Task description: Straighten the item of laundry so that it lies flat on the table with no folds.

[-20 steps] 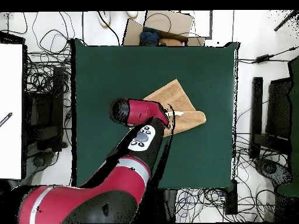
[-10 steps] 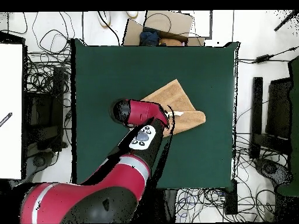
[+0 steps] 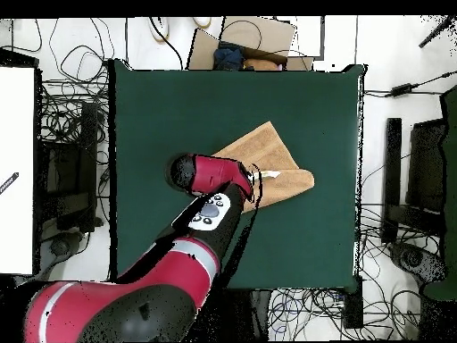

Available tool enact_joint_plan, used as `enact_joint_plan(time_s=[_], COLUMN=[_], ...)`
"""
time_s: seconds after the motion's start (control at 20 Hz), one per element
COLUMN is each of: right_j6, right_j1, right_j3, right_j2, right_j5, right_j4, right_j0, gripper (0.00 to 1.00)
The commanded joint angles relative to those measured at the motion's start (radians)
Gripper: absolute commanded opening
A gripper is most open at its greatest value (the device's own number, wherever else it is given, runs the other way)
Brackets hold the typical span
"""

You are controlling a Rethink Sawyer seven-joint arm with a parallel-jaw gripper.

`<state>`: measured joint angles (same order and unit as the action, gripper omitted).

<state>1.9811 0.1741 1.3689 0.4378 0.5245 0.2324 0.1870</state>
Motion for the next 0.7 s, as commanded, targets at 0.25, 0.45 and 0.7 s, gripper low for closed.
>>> enact_joint_plan(time_s=[0.25,0.45,0.7], right_j6=[0.363,0.384,0.386], right_j1=[-0.086,-0.105,-0.113], right_j3=[-0.018,-0.029,-0.031], right_j2=[0.045,0.073,0.088], right_j5=[0.144,0.168,0.181], right_j4=[0.099,0.120,0.138], right_j0=[0.055,0.069,0.077], gripper=[1.00,1.00,1.00])
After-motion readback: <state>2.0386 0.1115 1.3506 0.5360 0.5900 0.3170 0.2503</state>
